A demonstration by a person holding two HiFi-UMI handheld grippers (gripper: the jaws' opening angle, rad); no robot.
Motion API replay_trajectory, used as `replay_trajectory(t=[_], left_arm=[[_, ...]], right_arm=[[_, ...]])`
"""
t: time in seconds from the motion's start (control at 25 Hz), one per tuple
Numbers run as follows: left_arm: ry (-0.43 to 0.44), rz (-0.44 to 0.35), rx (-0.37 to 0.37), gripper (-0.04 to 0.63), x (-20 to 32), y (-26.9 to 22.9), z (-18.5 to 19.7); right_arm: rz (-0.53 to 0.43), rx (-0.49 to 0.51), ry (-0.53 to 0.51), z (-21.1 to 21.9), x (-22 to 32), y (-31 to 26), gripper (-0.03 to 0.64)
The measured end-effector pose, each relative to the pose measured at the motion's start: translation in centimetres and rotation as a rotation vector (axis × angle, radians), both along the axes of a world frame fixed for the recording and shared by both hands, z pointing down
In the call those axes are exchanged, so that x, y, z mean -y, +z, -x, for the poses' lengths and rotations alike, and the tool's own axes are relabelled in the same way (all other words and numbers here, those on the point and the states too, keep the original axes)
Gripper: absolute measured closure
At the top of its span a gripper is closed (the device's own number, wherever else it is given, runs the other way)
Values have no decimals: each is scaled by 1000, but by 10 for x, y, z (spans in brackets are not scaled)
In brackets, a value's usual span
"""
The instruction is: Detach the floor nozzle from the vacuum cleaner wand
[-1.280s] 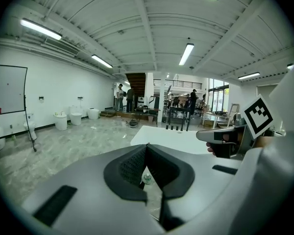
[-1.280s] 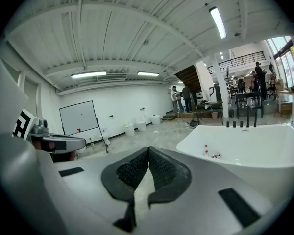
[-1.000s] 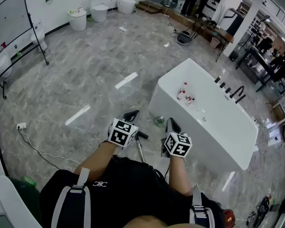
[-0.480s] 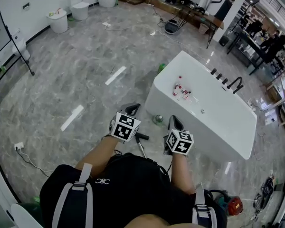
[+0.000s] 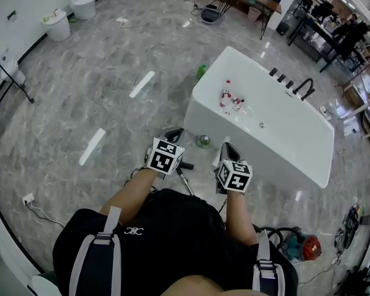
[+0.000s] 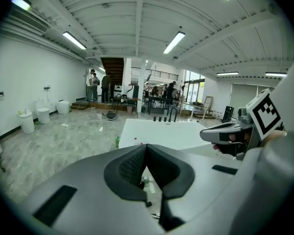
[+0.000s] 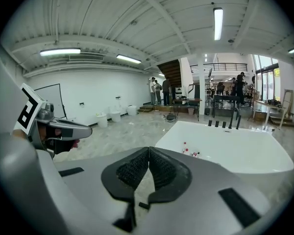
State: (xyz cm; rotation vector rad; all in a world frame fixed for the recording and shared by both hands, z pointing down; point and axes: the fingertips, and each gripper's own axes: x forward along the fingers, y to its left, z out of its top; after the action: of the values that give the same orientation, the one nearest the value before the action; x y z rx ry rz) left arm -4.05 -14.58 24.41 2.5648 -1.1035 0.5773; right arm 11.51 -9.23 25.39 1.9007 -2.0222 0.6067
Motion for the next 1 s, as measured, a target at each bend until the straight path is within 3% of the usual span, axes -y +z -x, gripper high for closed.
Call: replay_trajectory(t=[0.24,0.48,0.6,0.8,1.0], left_arm=[[0,11,14,595,24,5,-20],[-33,217,61,595,-9,70,-26],[-38,280,84,595,-12,101,-22],[-63,407,88,595,-19,182,-18],[-183,533,14,595,-18,298,-11]], right_arm=[[16,-27,-16,-23,19,9,602],[193,-25,-59,-38,-14,74,603],[247,-32,-74,-40,-12,102,602],[350,-37,-106,-37,-10,177,601],[481,6,-206,-18,-23,298,601]])
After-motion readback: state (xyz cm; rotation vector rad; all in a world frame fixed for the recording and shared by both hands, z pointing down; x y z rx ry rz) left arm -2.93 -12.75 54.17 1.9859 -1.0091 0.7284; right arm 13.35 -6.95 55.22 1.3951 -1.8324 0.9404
